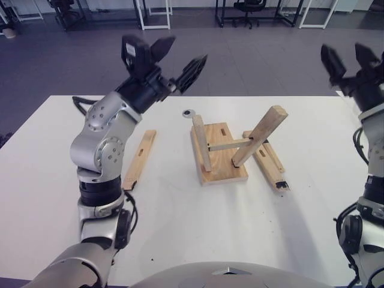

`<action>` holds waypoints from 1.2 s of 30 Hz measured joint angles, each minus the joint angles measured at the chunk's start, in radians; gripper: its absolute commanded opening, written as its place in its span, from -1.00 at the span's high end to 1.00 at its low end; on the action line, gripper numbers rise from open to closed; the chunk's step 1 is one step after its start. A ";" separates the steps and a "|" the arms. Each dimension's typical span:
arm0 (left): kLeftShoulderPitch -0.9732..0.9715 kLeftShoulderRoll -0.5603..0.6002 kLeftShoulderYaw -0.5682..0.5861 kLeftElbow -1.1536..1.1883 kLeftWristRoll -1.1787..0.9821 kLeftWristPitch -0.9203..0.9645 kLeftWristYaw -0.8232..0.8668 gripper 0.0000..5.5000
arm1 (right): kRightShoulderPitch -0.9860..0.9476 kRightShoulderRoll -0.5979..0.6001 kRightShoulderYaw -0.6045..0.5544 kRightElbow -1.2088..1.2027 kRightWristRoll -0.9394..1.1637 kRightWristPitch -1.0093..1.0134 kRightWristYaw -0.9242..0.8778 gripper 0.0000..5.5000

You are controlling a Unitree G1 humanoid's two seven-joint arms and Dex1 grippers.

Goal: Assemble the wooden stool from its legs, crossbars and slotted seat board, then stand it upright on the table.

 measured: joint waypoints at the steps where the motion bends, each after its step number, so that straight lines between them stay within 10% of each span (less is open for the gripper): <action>1: 0.006 -0.003 -0.023 -0.003 -0.001 0.014 0.004 -0.73 | -0.002 0.024 0.003 -0.039 0.062 0.047 -0.003 -0.85; 7: 0.142 0.010 -0.187 0.194 0.101 -0.099 -0.062 -0.73 | 0.102 0.090 0.235 -0.123 0.058 0.219 -0.024 -0.85; 19: 0.067 0.035 -0.063 0.215 -0.015 -0.089 -0.067 -0.73 | -0.058 0.113 0.038 0.151 0.144 0.210 -0.037 -0.85; 26: 0.102 0.344 0.160 0.281 -0.138 -0.039 -0.315 -0.73 | -0.045 0.113 0.482 0.550 -0.362 -0.150 0.330 -0.85; 36: 0.605 0.639 0.094 0.164 -0.034 -0.109 -0.757 -0.73 | 0.254 0.028 0.595 -0.266 -0.168 0.020 0.625 -0.85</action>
